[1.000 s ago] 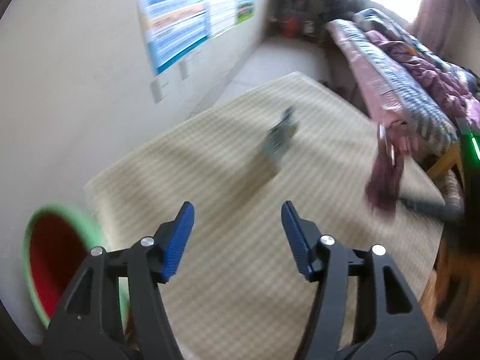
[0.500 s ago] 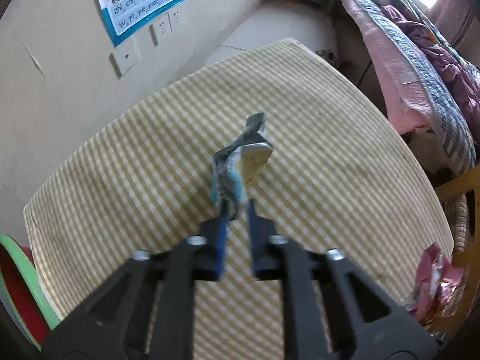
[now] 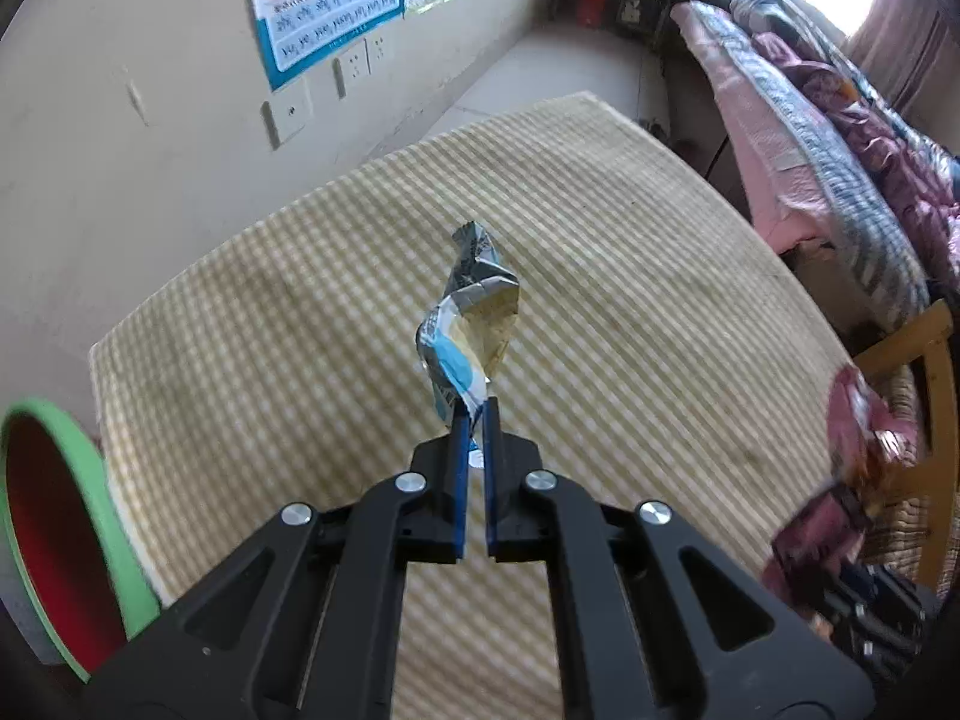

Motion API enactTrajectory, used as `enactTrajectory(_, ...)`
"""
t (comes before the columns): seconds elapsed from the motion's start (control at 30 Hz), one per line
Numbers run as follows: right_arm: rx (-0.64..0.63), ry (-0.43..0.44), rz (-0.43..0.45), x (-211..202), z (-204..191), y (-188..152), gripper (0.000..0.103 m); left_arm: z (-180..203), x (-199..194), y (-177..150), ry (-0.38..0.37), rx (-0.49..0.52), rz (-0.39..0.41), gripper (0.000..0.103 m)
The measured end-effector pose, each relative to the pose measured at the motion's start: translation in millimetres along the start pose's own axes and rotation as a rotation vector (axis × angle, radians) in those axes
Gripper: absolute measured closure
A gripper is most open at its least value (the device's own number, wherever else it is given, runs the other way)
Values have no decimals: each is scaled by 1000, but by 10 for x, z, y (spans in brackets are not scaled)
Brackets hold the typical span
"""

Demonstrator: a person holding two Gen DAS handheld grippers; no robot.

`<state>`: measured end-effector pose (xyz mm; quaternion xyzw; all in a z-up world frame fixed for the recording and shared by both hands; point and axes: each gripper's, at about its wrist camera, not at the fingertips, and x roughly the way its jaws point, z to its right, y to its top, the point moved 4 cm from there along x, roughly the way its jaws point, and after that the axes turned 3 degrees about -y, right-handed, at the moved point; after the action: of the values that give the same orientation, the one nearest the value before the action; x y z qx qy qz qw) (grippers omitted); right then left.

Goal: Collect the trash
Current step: 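Carry the blue-white wrapper with the left gripper while the right carries the pink snack bag to the bucket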

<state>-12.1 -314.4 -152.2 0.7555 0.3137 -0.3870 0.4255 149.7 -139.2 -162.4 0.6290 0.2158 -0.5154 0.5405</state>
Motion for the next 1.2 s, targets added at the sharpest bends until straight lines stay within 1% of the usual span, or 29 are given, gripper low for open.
enactTrajectory(0.23, -33, -10, 14, -38, -129, -10, 76, -71, -510, -302, -16, 8, 74, 99)
enactTrajectory(0.4, -67, -15, 21, -34, -303, -17, 76, -186, -746, -468, 2, 11, 99, 99)
enactTrajectory(0.73, -193, -2, 54, -129, -789, 18, 76, -373, -906, -631, 15, -7, 112, 99)
enactTrajectory(0.9, -232, 10, 74, -197, -954, 46, 75, -462, -972, -643, 15, -30, 127, 99)
enactTrajectory(1.2, -292, 16, 87, -249, -1162, 28, 75, -574, -1075, -672, 39, -53, 151, 99)
